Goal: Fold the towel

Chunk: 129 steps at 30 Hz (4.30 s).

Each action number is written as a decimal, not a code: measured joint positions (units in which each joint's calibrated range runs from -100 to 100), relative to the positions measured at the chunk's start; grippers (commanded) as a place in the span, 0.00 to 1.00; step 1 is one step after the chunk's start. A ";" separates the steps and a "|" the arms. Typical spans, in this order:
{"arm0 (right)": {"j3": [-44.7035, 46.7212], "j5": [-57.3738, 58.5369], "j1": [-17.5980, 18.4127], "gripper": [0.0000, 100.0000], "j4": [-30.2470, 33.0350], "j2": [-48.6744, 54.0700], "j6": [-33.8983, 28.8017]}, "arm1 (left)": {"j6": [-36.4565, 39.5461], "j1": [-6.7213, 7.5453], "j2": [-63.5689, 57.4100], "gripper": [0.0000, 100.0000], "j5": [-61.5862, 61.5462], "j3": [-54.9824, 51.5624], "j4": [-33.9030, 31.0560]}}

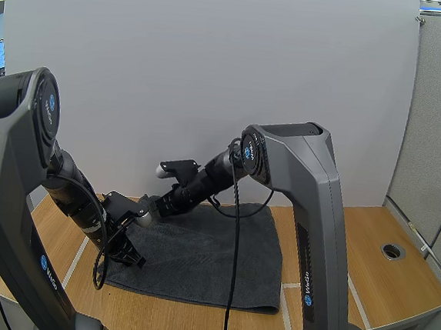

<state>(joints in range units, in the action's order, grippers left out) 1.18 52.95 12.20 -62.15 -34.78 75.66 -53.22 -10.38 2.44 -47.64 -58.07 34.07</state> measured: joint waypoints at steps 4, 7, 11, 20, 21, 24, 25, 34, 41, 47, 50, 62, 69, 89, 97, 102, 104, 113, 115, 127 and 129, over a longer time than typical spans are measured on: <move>-0.78 -2.19 0.00 0.00 -0.77 -1.21 0.73 | 0.00 0.00 0.00 0.00 0.36 -0.10 0.00; -0.78 -5.51 0.07 0.00 -0.91 -1.24 1.59 | 0.00 0.00 0.00 0.00 0.36 -0.10 0.00; -1.33 -11.48 0.29 0.00 -0.91 -1.37 2.40 | 0.00 0.00 0.00 0.00 0.36 -0.10 0.00; -3.67 -17.55 0.29 0.00 -0.69 -2.34 2.40 | 0.00 0.00 0.00 0.00 0.36 -0.10 0.00; -3.91 -18.20 0.29 0.00 -0.58 -2.34 2.40 | 0.00 0.00 0.00 0.00 0.36 -0.10 0.00; -4.18 -20.23 0.29 0.00 -0.49 -2.48 2.40 | 0.00 0.00 0.00 0.00 0.00 -0.10 0.00; -4.31 -20.46 0.29 0.00 -0.46 -2.59 2.40 | 0.00 0.00 0.00 0.00 0.00 -0.10 -0.02; -4.70 -23.54 0.29 0.00 0.09 -2.80 2.40 | 2.31 0.00 -0.14 0.00 -3.27 0.12 -2.98; -4.70 -20.19 0.09 0.00 -0.84 -0.01 1.72 | 2.52 0.00 -0.45 0.00 -4.82 -0.12 -3.95; -4.70 -11.36 0.45 0.00 -2.11 2.29 0.96 | 2.52 0.00 -1.19 0.00 -3.46 -1.51 -4.02; -4.70 -10.03 1.19 0.00 -2.25 2.16 0.96 | 2.52 0.00 -1.29 0.00 -3.40 -1.92 -3.97; -4.70 -10.17 2.15 0.00 -7.88 -2.15 5.23 | 2.94 0.00 -1.45 0.00 -3.40 -1.92 -3.97; -8.61 -11.10 2.84 0.00 -9.78 -4.42 6.69 | 2.94 0.00 -1.44 0.00 -3.40 -2.02 -4.19; -16.35 -17.70 5.96 0.00 -9.66 -8.81 7.00 | 2.94 0.00 -1.44 0.00 -3.71 -2.06 -4.23; -16.47 -16.11 5.57 0.00 -3.40 -6.74 1.08 | 2.94 0.00 -1.44 0.00 -3.71 -2.06 -4.33; -16.47 -10.61 4.41 0.00 3.56 -2.94 -4.99 | 2.94 0.00 -1.44 0.00 -3.71 -2.06 -4.33; -16.47 -8.01 3.71 0.00 6.00 -1.36 -6.80 | 2.94 0.00 -1.44 0.00 -3.71 -2.06 -4.33; 0.36 5.66 -3.90 0.00 11.76 14.39 -7.65 | 2.97 0.00 -1.48 0.00 -3.20 -2.17 -4.33; 4.80 6.20 -4.82 0.00 12.01 17.24 -6.53 | 2.97 0.00 -1.48 0.00 -3.20 -2.17 -4.33; 22.02 9.68 -7.53 0.00 13.88 29.58 -3.76 | 2.87 0.00 -1.48 0.00 -2.73 -2.41 -4.37; 31.19 11.26 -8.51 0.00 15.42 37.21 -3.01 | 2.65 0.00 -1.88 0.00 -1.95 -2.71 -4.26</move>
<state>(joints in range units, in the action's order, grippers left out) 32.37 64.21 3.68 -46.72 2.43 72.65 -50.57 -10.38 0.55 -49.59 -60.78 29.81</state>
